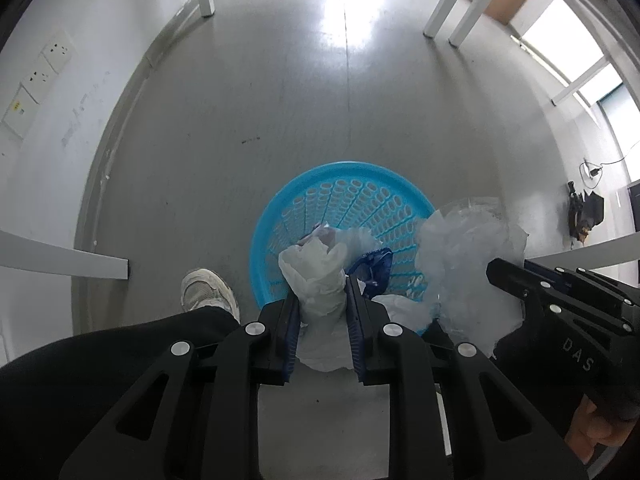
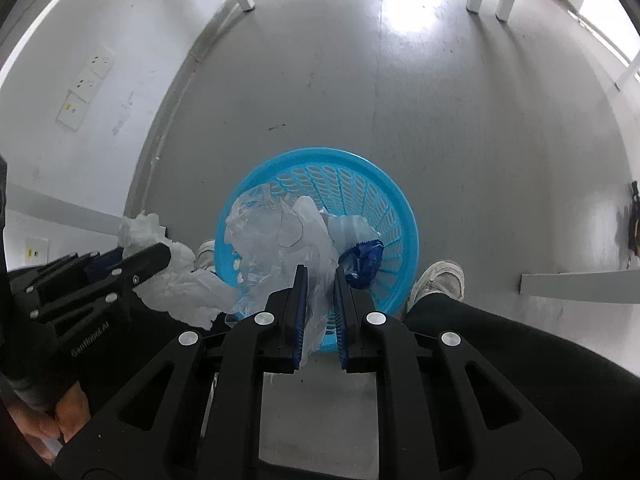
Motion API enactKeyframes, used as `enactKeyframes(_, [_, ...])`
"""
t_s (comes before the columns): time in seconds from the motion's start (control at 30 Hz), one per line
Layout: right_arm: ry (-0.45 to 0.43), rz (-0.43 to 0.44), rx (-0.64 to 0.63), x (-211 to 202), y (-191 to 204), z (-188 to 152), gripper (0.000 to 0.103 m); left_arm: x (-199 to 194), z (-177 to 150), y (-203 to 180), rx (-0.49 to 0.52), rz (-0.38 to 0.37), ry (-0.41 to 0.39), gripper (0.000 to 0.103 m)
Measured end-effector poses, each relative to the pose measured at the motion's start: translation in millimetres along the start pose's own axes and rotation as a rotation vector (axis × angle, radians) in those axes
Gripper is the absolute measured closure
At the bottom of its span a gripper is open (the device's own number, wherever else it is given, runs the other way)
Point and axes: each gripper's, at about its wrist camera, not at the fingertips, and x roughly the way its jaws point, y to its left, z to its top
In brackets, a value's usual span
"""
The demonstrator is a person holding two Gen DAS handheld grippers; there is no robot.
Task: Collect trash
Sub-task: 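Open both grippers to drop the tissue and clear plastic into the basket, then raise both tools back up toward the remaining trash on the table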
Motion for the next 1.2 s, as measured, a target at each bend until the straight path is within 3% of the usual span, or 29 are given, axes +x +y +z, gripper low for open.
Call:
enactKeyframes(0.33, [0.097, -0.022, 0.032, 48.8, -6.4, 18.0, 0.091, 32.4, 15.8, 1.7, -0.043, 0.025, 0.066, 0.083])
enactKeyframes(0.63, [0.128, -0.054, 0.054, 66.3, -10.3, 23.8, 0.089, 47.2, 20.5, 0.8, -0.057, 0.033, 0.098, 0.083])
enactKeyframes(0.7, [0.13, -0.045, 0.06, 66.6, -9.9, 25.0, 0.086, 48.6, 22.6, 1.0, -0.056, 0.012, 0.094, 0.075])
enactKeyframes(0.73, [0.125, -0.041, 0.064, 65.4, -10.5, 24.9, 0.081, 47.9, 24.3, 1.0, -0.058, -0.014, 0.093, 0.062])
enactKeyframes(0.8, [0.114, -0.046, 0.075, 64.8, -12.1, 25.7, 0.072, 43.1, 25.5, 3.9, -0.066, -0.034, 0.069, 0.05])
enactKeyframes(1.0, [0.1, -0.052, 0.085, 60.1, -14.4, 19.6, 0.064, 39.0, 20.0, 10.3, -0.097, -0.05, 0.052, 0.048])
enactKeyframes(1.2, [0.077, -0.042, 0.049, 43.2, -5.6, 9.5, 0.063, 28.4, 10.3, 7.1, -0.094, -0.058, 0.047, 0.047])
